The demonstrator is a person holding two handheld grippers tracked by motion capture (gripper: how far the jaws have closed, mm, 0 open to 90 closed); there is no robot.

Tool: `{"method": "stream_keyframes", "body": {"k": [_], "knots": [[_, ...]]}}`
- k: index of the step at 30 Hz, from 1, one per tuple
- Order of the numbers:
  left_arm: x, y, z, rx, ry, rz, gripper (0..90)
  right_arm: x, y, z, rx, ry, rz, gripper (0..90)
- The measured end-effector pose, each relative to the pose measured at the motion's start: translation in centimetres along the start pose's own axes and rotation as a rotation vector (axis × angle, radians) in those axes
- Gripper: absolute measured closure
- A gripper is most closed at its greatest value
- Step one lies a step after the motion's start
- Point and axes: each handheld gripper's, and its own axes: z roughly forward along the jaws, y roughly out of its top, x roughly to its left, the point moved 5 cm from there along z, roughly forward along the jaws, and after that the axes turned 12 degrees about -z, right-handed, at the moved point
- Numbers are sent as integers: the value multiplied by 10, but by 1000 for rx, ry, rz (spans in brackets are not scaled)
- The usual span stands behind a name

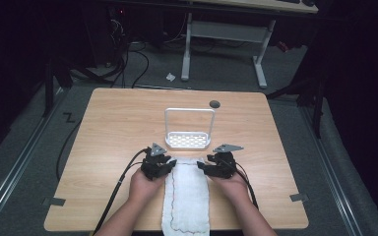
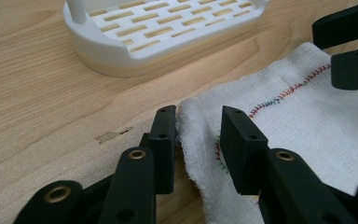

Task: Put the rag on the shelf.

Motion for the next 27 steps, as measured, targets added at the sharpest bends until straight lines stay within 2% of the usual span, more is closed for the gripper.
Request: {"method": "stream_keyframes", "body": {"k": [3,8,9,11,13,15,20,27], "knots": [[-3,-1,0,3,0,7,718,1,-3,4,25,6,-9,379],[-3,-1,0,4,-7,-7,749,3,-4,8,25,8,-19,366],[-3,-1,0,5,-7,-7,752,5,-4,7,29,8,-18,414],[-3,-2,0,7,-12,-7,755,5,-4,7,30,1,-25,436],[-3,-2,0,9,-18,-11,779,7,-5,7,27,-11,-33,525],[-3,-2,0,10,-19,-11,781,7,-5,7,25,-10,-39,544],[-3,-3,-1,13,-28,-11,783,10,-6,7,22,3,-66,659],[-4,-3,-2,16,-36,-4,785,12,-6,8,19,24,-67,781]]}}
